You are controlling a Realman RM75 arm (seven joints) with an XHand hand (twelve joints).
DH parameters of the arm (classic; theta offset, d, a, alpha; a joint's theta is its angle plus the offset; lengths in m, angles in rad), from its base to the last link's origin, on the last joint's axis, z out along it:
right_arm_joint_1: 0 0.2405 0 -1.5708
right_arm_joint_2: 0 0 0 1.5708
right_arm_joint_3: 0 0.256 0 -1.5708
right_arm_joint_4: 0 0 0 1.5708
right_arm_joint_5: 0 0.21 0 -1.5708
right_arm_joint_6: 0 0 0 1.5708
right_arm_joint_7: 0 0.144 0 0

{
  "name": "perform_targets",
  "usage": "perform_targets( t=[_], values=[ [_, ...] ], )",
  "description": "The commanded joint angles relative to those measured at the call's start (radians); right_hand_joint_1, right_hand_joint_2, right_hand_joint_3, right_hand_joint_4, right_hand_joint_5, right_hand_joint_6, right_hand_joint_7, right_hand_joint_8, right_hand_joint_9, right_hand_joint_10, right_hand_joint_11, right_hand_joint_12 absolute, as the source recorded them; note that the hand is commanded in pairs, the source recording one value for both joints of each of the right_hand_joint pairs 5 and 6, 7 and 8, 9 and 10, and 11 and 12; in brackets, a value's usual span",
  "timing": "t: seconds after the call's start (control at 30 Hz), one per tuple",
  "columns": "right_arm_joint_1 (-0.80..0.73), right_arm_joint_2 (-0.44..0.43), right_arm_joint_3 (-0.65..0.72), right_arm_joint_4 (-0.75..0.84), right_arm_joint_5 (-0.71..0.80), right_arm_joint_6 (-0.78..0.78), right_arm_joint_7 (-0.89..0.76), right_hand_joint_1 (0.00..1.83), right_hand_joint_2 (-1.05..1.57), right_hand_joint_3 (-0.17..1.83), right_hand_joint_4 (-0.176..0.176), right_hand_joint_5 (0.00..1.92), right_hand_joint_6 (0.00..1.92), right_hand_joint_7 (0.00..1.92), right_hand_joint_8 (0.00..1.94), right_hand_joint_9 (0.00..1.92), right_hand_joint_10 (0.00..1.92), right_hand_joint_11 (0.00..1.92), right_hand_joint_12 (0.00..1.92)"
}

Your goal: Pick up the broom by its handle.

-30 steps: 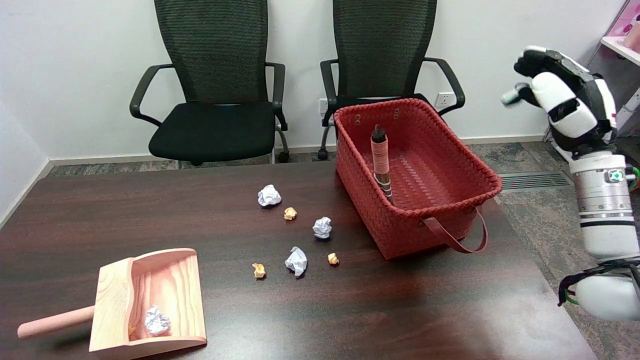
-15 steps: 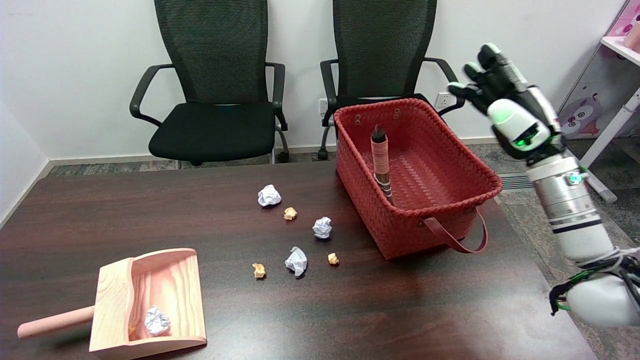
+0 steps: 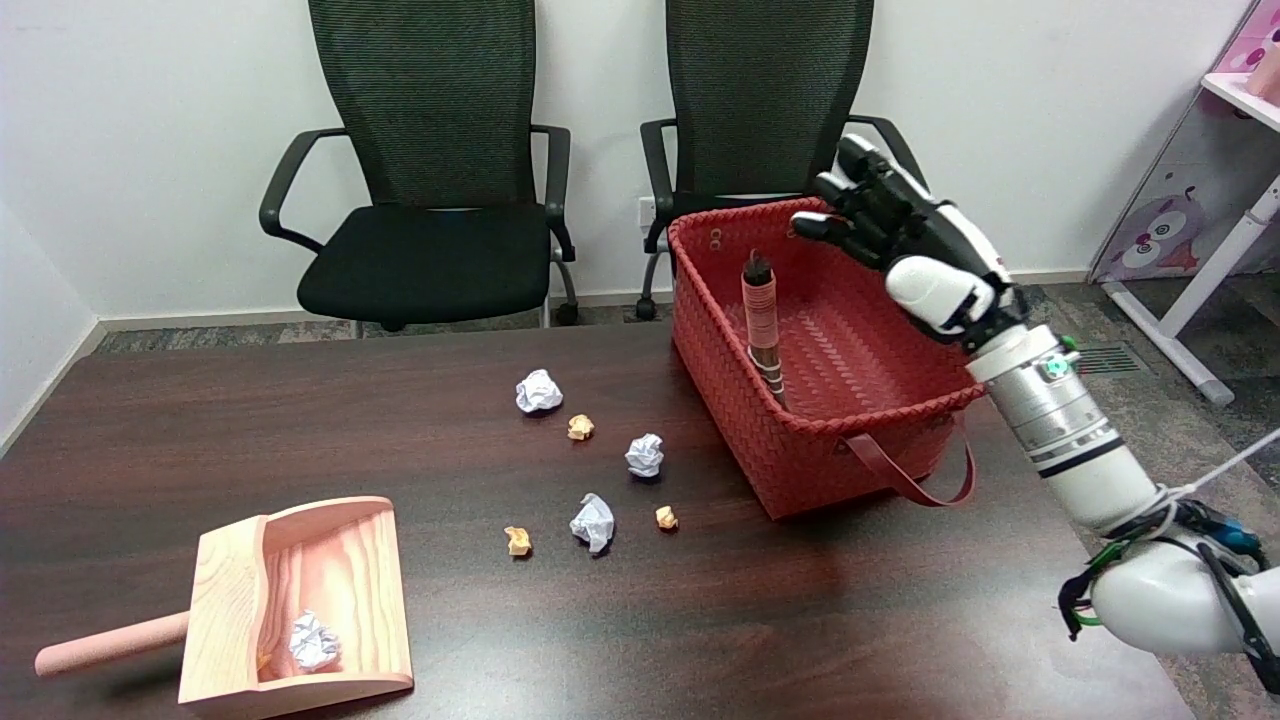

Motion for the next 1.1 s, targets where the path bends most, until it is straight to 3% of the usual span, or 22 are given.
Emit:
perform_targets(
  t=[0.03,0.27,0.43,0.83,1.1],
  values=[
    [0.112,-0.140,-0.018,0.089,-0.089,-0.188,-0.073,0.84,0.01,0.65,-0.128,0.00,0.00,0.00,0.00,0.24,0.24,0.47,0.47],
    [0.145,-0.163,-0.020,0.161,-0.105,-0.221,-0.088,0.84,0.04,0.60,-0.153,0.00,0.00,0.00,0.00,0.28,0.28,0.52,0.52],
    [0.177,-0.162,-0.027,0.184,-0.140,-0.269,-0.089,0.85,0.05,0.60,-0.151,0.03,0.03,0.03,0.03,0.29,0.29,0.53,0.53],
    [0.221,-0.163,-0.051,0.162,-0.192,-0.341,-0.160,0.85,0.04,0.62,-0.150,0.06,0.06,0.06,0.06,0.25,0.25,0.51,0.51],
    [0.227,-0.163,-0.054,0.142,-0.192,-0.374,-0.203,0.90,0.02,0.63,-0.167,0.08,0.08,0.08,0.08,0.22,0.22,0.45,0.45]
  ],
)
